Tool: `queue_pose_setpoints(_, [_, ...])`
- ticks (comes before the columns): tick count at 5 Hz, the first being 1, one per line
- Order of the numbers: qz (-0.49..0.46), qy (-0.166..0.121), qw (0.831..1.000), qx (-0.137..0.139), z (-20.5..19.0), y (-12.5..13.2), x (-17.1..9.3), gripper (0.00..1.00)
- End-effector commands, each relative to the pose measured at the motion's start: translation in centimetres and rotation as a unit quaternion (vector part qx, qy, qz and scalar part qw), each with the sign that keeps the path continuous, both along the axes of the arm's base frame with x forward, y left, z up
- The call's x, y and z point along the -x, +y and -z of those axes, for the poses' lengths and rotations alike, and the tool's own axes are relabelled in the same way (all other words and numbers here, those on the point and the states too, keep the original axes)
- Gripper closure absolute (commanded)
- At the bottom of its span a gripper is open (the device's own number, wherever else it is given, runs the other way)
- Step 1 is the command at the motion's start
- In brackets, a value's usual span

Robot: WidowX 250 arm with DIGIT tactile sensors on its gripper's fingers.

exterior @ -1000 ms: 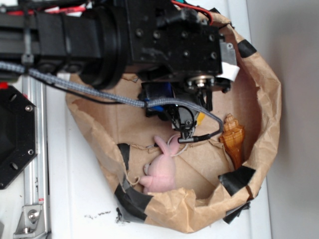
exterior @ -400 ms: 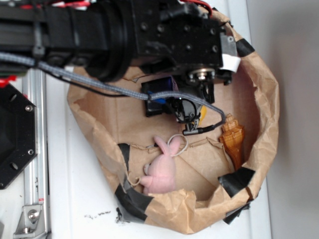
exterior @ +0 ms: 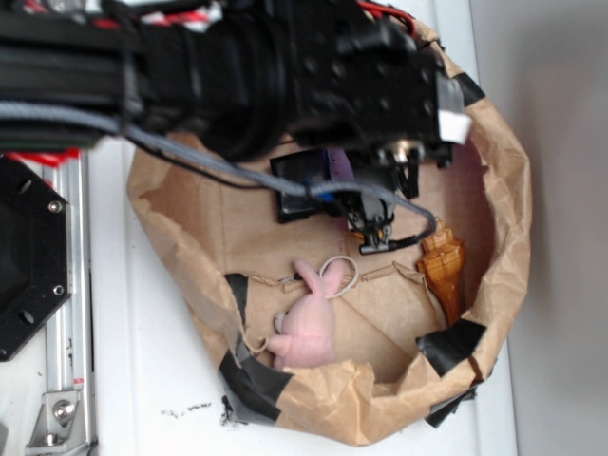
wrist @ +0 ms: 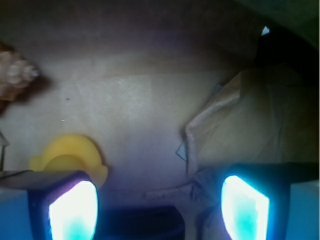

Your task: Grab the yellow duck.

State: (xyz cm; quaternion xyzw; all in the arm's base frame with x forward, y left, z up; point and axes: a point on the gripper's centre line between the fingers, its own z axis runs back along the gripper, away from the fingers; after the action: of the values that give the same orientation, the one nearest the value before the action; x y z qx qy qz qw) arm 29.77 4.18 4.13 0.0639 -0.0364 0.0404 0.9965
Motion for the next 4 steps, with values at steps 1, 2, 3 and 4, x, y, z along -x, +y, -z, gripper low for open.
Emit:
queue_pose_setpoints(1, [0.051, 0.014, 0.999, 0.005, 1.9, -5.1, -0.5, 0.0])
queue_pose_setpoints(2, [0.068, 0.017, 0.998, 0.006, 1.7, -6.7, 0.0, 0.0])
queue_pose_setpoints(3, [0.07, 0.011, 0.997, 0.006, 1.4, -6.8, 0.0, 0.0])
queue_pose_setpoints(4, [0.066, 0.013, 0.998, 0.007, 1.4, -6.3, -0.3, 0.0])
